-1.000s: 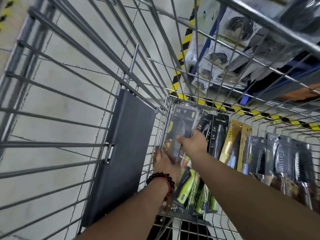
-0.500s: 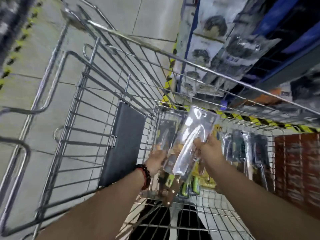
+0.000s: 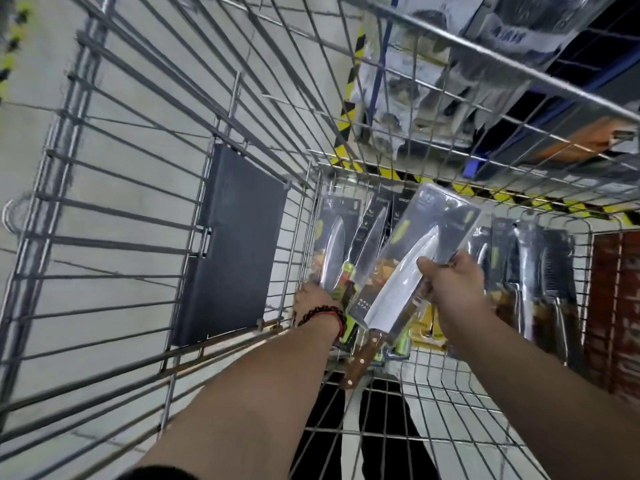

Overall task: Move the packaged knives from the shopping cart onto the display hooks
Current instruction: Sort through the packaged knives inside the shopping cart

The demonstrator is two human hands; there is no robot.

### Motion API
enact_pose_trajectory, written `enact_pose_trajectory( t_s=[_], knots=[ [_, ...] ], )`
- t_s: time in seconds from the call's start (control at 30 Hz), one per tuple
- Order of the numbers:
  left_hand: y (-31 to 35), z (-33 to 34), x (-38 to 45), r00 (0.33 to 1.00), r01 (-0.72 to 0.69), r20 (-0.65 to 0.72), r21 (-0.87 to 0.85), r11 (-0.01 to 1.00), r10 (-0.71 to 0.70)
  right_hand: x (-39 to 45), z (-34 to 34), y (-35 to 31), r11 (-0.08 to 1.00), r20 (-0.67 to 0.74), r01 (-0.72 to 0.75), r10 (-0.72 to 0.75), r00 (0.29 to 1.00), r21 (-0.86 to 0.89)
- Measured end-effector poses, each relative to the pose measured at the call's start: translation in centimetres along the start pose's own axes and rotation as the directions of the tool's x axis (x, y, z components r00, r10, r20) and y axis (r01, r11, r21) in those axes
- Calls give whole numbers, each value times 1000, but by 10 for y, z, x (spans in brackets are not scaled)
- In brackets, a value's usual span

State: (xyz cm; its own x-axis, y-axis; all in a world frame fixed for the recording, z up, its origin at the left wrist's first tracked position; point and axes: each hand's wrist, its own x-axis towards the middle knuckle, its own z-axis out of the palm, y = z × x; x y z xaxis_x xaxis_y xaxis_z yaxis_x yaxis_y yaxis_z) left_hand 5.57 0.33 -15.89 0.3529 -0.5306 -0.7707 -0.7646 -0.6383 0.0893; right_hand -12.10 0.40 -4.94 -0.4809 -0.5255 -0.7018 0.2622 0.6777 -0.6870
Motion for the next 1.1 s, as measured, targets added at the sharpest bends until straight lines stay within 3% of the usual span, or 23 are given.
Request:
enact_pose_trajectory(
  t_s=[0.1,0.27,0.37,0.6,0.67,0.77,0.9,1.1],
  knots=[
    [3,-1,-4,999,29,24,-58,998,-27,2,1,2,1000,-5,-2,2,1000,7],
    [21,0,-7,970,242,98,-290,926,-223,7,-4,6,999,-23,-27,27,999,20],
    [26,-1,-5,968,248,76,-373,894,-237,10,-10,7,999,-20,-33,34,999,34],
    [4,11,-11,979,198,-1,-225,954,-203,8,-24,15,999,-8,-40,40,999,20],
    [-5,18,-14,971,239,26,-167,956,-238,7,-26,16,999,-11,-47,48,999,19],
    [-27,29,-22,940,315,116,68,947,-321,6,-28,17,997,-29,-69,70,997,41],
    [-45,40,-23,954,217,146,276,937,-264,5,-30,21,993,-29,-91,93,995,70],
    [-53,46,-7,973,181,99,240,954,-210,4,-31,20,992,-16,-84,86,996,96]
  ],
)
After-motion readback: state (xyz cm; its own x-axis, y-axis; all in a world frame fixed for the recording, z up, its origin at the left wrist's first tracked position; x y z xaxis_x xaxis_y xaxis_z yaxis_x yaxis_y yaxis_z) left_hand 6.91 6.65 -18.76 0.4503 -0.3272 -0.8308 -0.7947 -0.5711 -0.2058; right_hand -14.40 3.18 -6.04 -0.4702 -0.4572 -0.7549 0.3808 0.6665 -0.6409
